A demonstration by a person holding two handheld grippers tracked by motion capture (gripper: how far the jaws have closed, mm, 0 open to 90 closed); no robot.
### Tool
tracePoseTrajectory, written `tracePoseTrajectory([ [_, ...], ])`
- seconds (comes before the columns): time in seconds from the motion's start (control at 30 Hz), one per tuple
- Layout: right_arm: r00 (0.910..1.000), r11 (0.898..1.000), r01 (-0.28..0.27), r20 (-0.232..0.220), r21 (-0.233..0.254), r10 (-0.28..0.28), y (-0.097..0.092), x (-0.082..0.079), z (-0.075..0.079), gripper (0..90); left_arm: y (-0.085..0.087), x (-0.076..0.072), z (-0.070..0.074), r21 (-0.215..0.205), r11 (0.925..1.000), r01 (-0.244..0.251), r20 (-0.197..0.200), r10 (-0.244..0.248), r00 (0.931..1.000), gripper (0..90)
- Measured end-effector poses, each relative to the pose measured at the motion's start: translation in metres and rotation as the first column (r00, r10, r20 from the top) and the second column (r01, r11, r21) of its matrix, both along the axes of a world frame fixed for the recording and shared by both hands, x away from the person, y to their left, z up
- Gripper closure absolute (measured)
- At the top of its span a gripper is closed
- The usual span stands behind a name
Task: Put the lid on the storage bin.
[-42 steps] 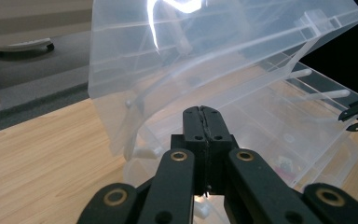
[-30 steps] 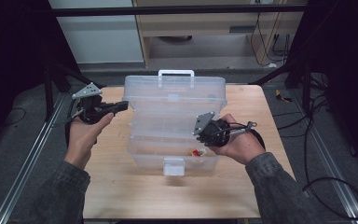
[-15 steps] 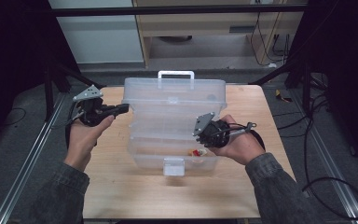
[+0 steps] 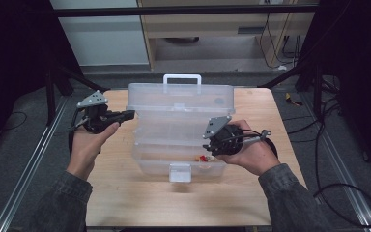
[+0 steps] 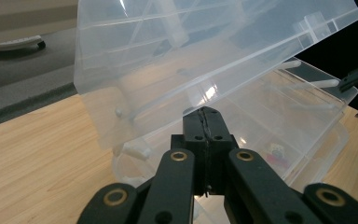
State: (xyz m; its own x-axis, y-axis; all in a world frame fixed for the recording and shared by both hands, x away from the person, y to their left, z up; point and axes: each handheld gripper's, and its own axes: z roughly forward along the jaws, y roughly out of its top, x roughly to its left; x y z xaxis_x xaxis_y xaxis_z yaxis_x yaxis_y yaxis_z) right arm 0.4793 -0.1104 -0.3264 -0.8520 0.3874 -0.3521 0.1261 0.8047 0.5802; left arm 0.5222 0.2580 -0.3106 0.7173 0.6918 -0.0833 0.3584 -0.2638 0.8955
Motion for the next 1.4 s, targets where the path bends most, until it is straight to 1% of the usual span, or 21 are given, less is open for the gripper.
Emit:
tracePoseTrajectory([
  [0.13,0.9996,0.999,0.023,0.016,0.022,-0.024,-0.005,-0.005,0.003,50.9,0.001,-0.002,-0.002,0.002,1.0,0.007,-0.003,-0.007,1.0,90.0],
  [0.2,0.9992,0.998,0.036,0.018,0.043,-0.037,-0.007,-0.008,0.003,48.1,0.001,-0.002,-0.003,-0.001,1.0,0.007,-0.002,-0.007,1.0,90.0],
  [0.3,0.9978,0.997,0.063,0.02,0.055,-0.064,-0.012,-0.01,0.004,44.5,0.001,-0.003,-0.003,0.0,1.0,0.009,-0.003,-0.009,1.0,90.0],
  [0.43,0.9962,0.994,0.08,0.028,0.07,-0.082,-0.019,-0.015,0.005,41.2,0.001,-0.004,-0.005,0.0,0.9999,0.014,-0.006,-0.014,0.9999,90.0],
  [0.63,0.993,0.989,0.11,0.032,0.097,-0.113,-0.03,-0.021,0.007,40.0,0.002,-0.006,-0.008,-0.006,0.9999,0.016,-0.006,-0.016,0.9998,90.0],
  [0.7,0.992,0.988,0.118,0.032,0.097,-0.122,-0.034,-0.023,0.008,40.9,0.002,-0.007,-0.008,-0.004,0.9998,0.019,-0.008,-0.019,0.9998,90.0],
  [0.8,0.99,0.985,0.134,0.03,0.11,-0.138,-0.04,-0.025,0.008,42.2,0.002,-0.009,-0.01,-0.003,0.9998,0.021,-0.01,-0.021,0.9997,90.0],
  [0.9,0.9877,0.981,0.151,0.021,0.121,-0.155,-0.047,-0.027,0.007,46.4,0.003,-0.01,-0.012,-0.005,0.9996,0.028,-0.013,-0.028,0.9995,90.0],
  [1.17,0.9743,0.963,0.223,-0.003,0.154,-0.225,-0.064,-0.028,0.001,58.8,0.003,-0.015,-0.018,-0.005,0.9992,0.04,-0.018,-0.04,0.999,90.0],
  [1.23,0.9717,0.959,0.234,-0.005,0.163,-0.236,-0.068,-0.028,-0.001,61.1,0.004,-0.016,-0.019,-0.004,0.999,0.044,-0.019,-0.044,0.9988,90.0],
  [1.33,0.9688,0.954,0.246,-0.011,0.174,-0.248,-0.074,-0.03,-0.003,67.5,0.004,-0.018,-0.02,-0.003,0.9989,0.046,-0.019,-0.046,0.9988,90.0],
  [1.4,0.9664,0.95,0.255,-0.018,0.178,-0.256,-0.079,-0.03,-0.005,68.9,0.003,-0.019,-0.021,0.003,0.999,0.045,-0.017,-0.045,0.9988,90.0],
])
